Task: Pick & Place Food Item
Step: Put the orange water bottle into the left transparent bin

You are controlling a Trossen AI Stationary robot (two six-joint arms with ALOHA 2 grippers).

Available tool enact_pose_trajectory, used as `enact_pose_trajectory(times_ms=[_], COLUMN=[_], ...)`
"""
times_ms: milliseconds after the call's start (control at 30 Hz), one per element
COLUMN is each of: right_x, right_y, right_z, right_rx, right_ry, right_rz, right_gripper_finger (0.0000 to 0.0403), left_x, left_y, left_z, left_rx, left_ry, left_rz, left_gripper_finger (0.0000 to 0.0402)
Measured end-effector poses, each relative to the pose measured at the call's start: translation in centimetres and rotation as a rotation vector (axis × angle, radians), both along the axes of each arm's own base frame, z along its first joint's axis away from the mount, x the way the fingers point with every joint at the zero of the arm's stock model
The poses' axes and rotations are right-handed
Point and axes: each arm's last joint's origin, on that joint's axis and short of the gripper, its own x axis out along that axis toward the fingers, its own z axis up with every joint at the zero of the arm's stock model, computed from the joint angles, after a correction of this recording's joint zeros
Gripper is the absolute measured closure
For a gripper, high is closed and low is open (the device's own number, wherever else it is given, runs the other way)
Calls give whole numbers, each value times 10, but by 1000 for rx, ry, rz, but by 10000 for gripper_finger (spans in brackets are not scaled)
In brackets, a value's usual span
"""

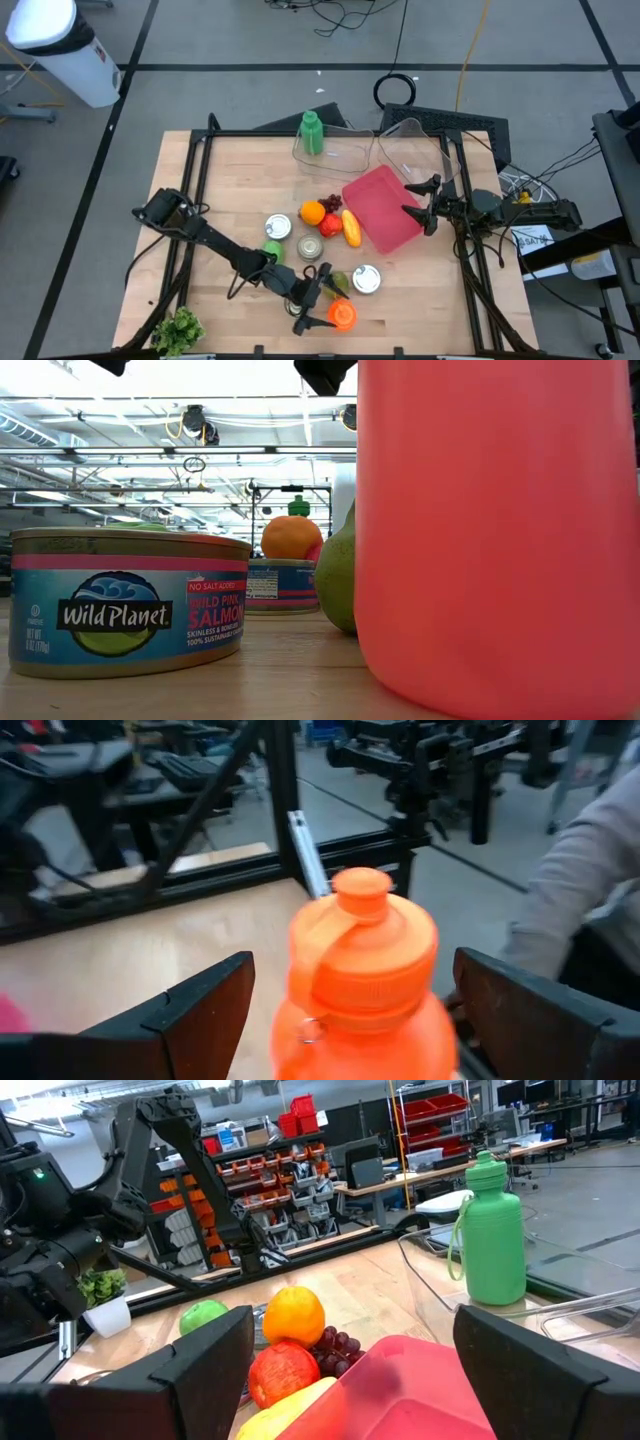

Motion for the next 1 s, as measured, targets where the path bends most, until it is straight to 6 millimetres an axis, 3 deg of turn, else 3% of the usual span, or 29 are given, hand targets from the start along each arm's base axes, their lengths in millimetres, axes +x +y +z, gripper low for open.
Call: enact_pose_trajectory(times_ms=[833,1000], right_x=[0,0], right_y=[0,0], right_z=[0,0], right_rx=[0,0], right_ry=[0,0], right_rz=[0,1], right_gripper_finger=[76,78], left_x=[2,3], left_y=[5,5], left_z=[1,1], left_rx=[30,29], left_ry=[-19,-18], left_rz=[11,14], left_gripper_finger=[278,308])
